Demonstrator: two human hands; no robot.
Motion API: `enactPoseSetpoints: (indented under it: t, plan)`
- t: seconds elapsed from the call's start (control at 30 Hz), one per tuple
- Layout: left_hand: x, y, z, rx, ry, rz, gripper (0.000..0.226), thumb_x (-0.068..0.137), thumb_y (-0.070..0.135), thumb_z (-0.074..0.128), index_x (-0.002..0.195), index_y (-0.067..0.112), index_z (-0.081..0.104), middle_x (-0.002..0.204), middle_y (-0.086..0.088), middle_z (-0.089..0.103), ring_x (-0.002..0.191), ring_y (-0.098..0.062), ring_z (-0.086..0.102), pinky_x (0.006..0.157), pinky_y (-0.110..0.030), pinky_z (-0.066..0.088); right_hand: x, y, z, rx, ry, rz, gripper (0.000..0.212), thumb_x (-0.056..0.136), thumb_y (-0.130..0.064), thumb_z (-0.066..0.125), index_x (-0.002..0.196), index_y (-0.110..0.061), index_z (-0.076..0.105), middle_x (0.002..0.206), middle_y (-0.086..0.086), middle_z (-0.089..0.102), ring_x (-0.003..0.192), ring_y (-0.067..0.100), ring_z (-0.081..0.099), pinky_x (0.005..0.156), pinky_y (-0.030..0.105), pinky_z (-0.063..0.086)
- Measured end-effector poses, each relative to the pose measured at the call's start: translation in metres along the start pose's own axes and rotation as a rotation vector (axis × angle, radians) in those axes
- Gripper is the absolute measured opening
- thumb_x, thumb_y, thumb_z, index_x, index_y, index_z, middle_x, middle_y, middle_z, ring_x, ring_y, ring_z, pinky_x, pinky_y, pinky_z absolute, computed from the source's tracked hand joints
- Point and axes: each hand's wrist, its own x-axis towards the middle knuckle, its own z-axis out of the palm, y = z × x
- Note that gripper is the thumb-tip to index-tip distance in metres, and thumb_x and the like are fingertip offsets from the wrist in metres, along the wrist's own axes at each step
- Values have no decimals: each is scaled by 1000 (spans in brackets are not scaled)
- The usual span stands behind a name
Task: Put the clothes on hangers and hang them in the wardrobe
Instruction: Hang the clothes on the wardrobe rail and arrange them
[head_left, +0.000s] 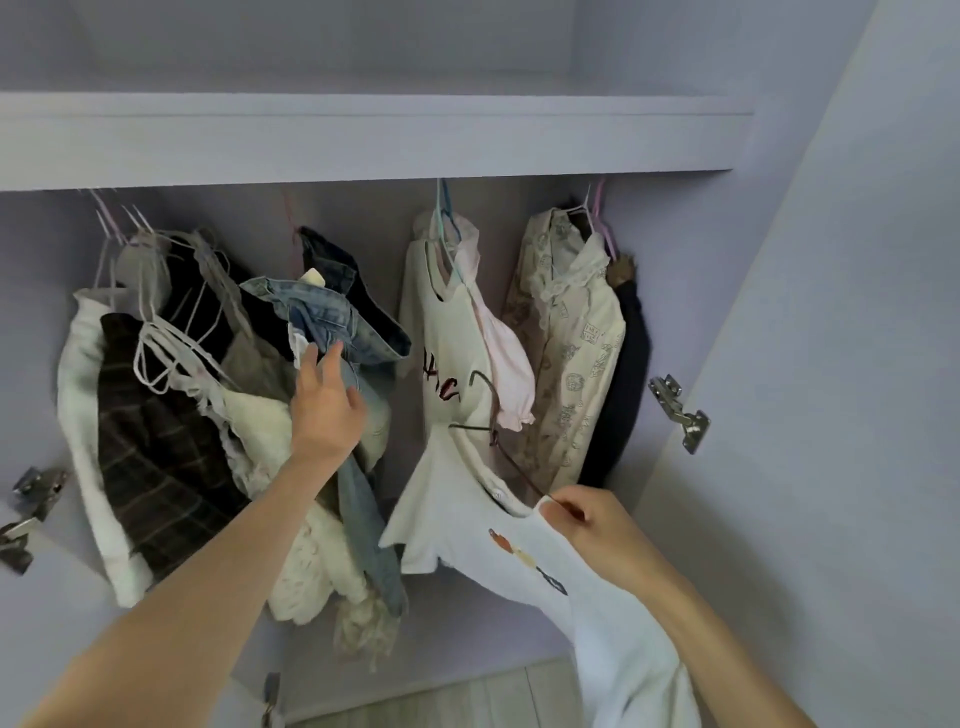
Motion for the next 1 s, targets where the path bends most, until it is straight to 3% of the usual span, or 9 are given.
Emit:
enactPoseSetpoints:
  t: [0.1, 0.2, 0.37, 0.5, 0.8, 0.93, 1.0]
  plan:
    - [10, -5, -12, 133, 145, 98, 50, 88, 0, 51, 137, 1, 37, 129, -27, 40, 111, -46, 39, 85, -54, 37, 13, -15, 8, 91, 12, -20, 17, 93, -22, 50, 81, -18, 62, 64, -11, 52, 56, -3, 45, 56, 13, 34]
    - [21, -9, -18, 239, 188, 82, 51, 86, 3, 54, 135, 5, 41, 132, -26, 39, 114, -45, 36, 88, -56, 31, 26, -27, 17, 79, 55, -86, 15, 93, -22, 49, 86, -15, 60, 65, -12, 50, 57, -1, 44, 59, 15, 32]
    - [53, -25, -23, 259, 114, -4, 60, 90, 11, 53, 143, 7, 26, 142, -24, 28, 125, -43, 29, 96, -56, 30, 59, -49, 27, 97, 122, -161, 20, 93, -21, 48, 87, -6, 60, 68, -1, 51, 58, 8, 41, 56, 20, 34]
    - [70, -30, -20, 134, 35, 19, 62, 93, 12, 50, 146, 5, 18, 133, -27, 38, 119, -43, 39, 91, -49, 38, 99, -65, 32, 127, 141, -199, 21, 95, -21, 47, 78, -13, 55, 61, -6, 43, 53, 7, 36, 50, 17, 31]
    - [72, -34, -1, 119, -28, 28, 74, 91, 10, 50, 149, 10, 4, 145, -14, 26, 123, -33, 42, 83, -43, 50, 189, -107, 34, 238, 183, -183, 31, 96, -19, 45, 65, -20, 45, 58, -7, 39, 51, 7, 34, 42, 10, 31]
    - [70, -40, 0, 154, -37, 28, 74, 92, 11, 48, 149, 14, 1, 151, -11, 20, 123, -32, 43, 81, -39, 51, 216, -114, 34, 225, 229, -181, 27, 96, -18, 44, 72, -8, 53, 59, -3, 42, 55, 10, 38, 45, 13, 30]
    - [69, -41, 0, 174, -36, 33, 73, 93, 11, 47, 149, 14, 1, 152, -10, 19, 123, -32, 44, 78, -38, 51, 232, -118, 35, 222, 228, -187, 27, 96, -17, 44, 80, 1, 57, 63, 2, 46, 60, 14, 42, 58, 24, 35]
